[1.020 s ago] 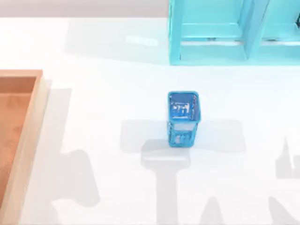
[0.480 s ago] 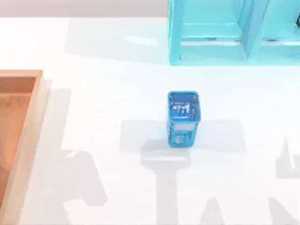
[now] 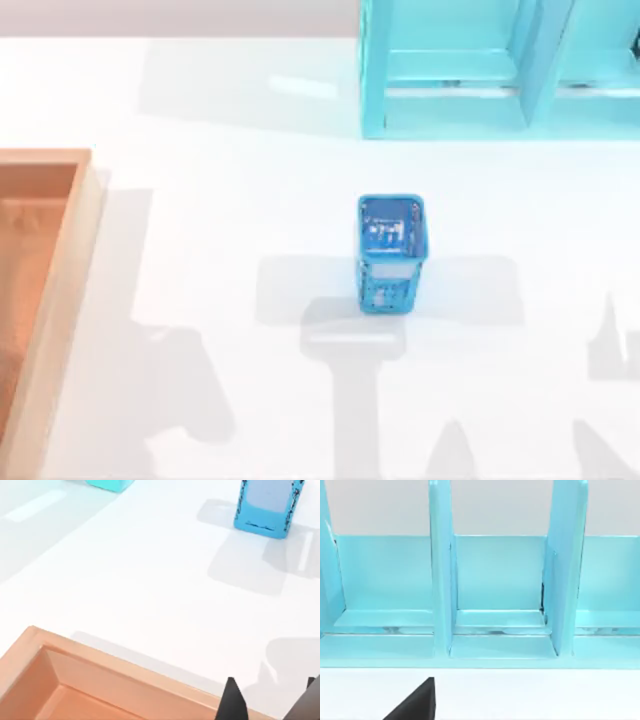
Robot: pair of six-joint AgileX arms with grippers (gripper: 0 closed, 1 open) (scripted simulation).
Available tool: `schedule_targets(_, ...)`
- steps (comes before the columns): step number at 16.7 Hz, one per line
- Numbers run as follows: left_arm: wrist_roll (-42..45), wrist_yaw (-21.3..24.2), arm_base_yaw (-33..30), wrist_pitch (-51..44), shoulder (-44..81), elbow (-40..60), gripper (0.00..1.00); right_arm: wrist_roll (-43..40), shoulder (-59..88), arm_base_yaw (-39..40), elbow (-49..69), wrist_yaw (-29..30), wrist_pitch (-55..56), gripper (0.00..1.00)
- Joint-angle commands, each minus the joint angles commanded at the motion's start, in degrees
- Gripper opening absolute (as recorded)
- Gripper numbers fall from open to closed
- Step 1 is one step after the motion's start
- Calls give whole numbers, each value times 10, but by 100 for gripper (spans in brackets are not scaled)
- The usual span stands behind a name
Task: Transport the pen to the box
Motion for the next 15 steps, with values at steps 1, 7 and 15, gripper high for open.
schedule_targets(1,0,0,0,0,0,0,8,0,0,0,0,0,0,100)
schedule_targets(7,0,0,0,0,0,0,53,0,0,0,0,0,0,100)
schedule_targets(15,0,0,0,0,0,0,100,0,0,0,0,0,0,100)
